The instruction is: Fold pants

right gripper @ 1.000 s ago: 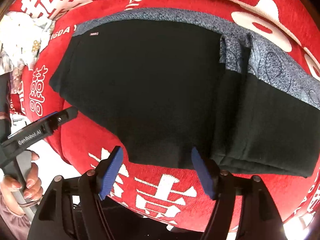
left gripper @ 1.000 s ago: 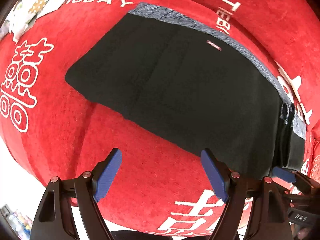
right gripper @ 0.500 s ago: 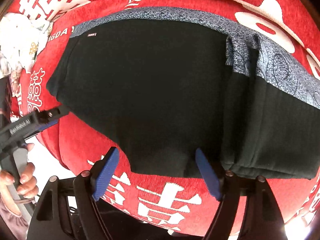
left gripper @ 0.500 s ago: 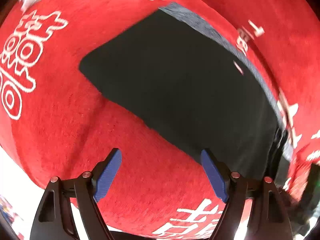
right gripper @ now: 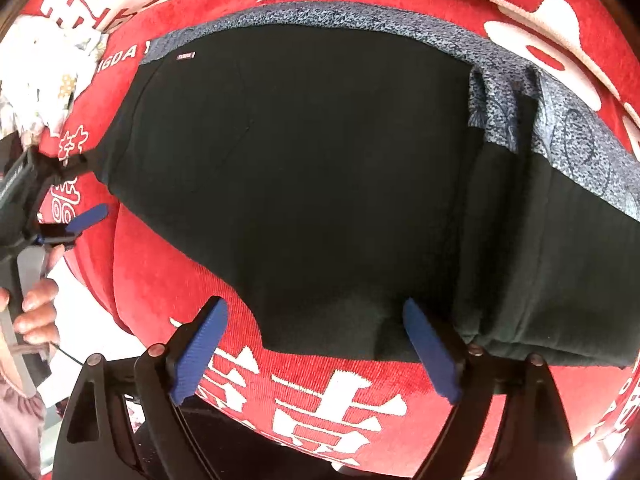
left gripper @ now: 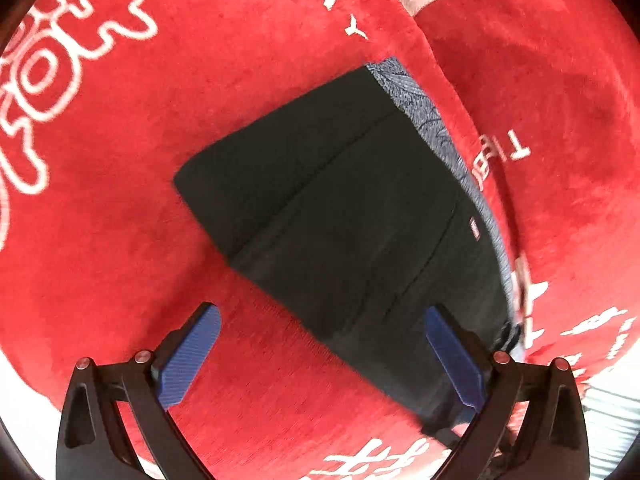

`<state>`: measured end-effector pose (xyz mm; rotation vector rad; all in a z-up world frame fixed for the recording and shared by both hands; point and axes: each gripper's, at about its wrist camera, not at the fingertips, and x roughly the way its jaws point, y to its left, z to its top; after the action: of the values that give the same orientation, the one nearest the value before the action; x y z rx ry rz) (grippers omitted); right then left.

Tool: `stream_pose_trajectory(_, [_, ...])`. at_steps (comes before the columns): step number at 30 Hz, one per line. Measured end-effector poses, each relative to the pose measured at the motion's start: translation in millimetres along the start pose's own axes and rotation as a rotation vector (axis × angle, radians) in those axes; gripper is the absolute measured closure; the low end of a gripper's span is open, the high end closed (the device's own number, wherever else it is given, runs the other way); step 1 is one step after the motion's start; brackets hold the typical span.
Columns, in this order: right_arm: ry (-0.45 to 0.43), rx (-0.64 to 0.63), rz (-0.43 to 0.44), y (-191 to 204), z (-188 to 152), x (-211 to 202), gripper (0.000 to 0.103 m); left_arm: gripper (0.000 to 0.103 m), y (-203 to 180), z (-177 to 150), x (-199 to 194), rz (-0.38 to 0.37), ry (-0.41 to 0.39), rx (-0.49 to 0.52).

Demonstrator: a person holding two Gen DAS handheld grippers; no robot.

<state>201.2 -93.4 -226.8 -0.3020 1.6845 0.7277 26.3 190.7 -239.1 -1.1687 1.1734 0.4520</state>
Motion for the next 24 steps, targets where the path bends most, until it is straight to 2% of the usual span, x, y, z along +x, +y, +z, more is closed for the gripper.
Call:
stream_pose_trajectory(4, [-0.004,-0.014,-0.008,6,0,3,0.011,0.001,-3,3,7,-0.116,-0.015,0.011])
stream_pose_trajectory(6, [-0.008,-0.019,-0.011,8,0,4,0.011,0.001,-4,6,8,-0.147,-0.033,0.026])
stream_pose_trajectory(7, [-0.010,-0.022,-0.012,9,0,4,0.011,0.001,-17,3,19,-0.149,-0.036,0.029])
stream_pose_trajectory(11, [-0.020,-0.030,-0.016,11,-2,6,0.011,0.001,-23,5,25,-0.149,-0.068,0.041])
stream_pose_trajectory(15, [-0.024,-0.032,-0.017,12,-3,6,0.011,0.002,-34,6,17,-0.118,-0.097,0.042])
stream_pose_trajectory(19, [-0.025,-0.019,-0.002,9,-2,2,0.011,0.003,-58,0,-9,-0.173,-0.177,0.139])
stream_pose_trajectory(21, [-0.045,-0.014,-0.003,8,1,-7,0.011,0.003,-62,1,-10,-0.170,-0.183,0.151])
stream_pose_trajectory(22, [-0.058,-0.016,-0.007,7,3,-12,0.011,0.003,-60,4,-3,-0.145,-0.167,0.136])
stream_pose_trajectory(23, [-0.074,-0.015,-0.004,6,6,-19,0.011,0.005,-57,6,3,-0.125,-0.153,0.118])
stream_pose_trajectory(24, [-0.093,-0.012,0.006,6,12,-28,0.011,0.019,-53,8,9,-0.089,-0.145,0.096])
